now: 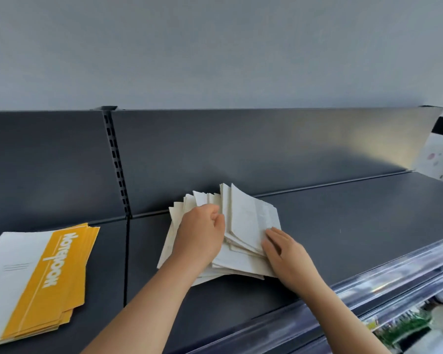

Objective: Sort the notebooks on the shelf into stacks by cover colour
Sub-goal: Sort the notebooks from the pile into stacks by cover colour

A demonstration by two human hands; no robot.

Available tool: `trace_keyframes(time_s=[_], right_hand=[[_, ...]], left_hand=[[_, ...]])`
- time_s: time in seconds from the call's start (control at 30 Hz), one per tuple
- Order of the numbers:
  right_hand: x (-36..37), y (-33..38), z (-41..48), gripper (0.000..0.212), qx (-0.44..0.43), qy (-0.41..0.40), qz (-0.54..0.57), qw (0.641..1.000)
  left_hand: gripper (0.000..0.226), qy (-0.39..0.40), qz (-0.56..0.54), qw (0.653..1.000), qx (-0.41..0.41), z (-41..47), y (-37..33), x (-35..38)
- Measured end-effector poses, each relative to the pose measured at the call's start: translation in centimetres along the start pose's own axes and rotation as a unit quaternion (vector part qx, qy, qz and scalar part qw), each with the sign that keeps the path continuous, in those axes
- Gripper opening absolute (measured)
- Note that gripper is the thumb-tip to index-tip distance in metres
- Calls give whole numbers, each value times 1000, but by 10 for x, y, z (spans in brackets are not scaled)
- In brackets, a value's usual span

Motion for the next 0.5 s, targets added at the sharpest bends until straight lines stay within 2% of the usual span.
trace_keyframes(time_s=[0.1,0.2,0.3,0.37,0.43,0.5], right_hand=[[3,-5,-2,35,-63,32,19,997],[4,-9,-4,40,-85,58,61,993],[2,-11,-3,26,-101,6,96,990],[1,-14,-1,20,-75,-35,97,992],[1,-19,0,22,-53,-38,84,994],[4,-21,1,25,-68,-16,61,996]], left_hand=[[35,10,23,998,-53,3,-2,14],[25,36,31,994,-102,4,-1,14],[18,31,-18,992,-123,2,4,12],[14,10,-54,989,-134,-2,8,9],[11,-10,-67,988,-141,-8,7,7],[11,-27,-81,985,-152,-13,6,5]])
Point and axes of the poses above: each hand's wrist, its own z-axis towards the middle knuckle, its own x-axis out of the palm, y = z × x, the point moved 2 cm from there along z, towards the middle knuckle, and after that the axes turned 14 degrees about z, right-handed, at the moved point
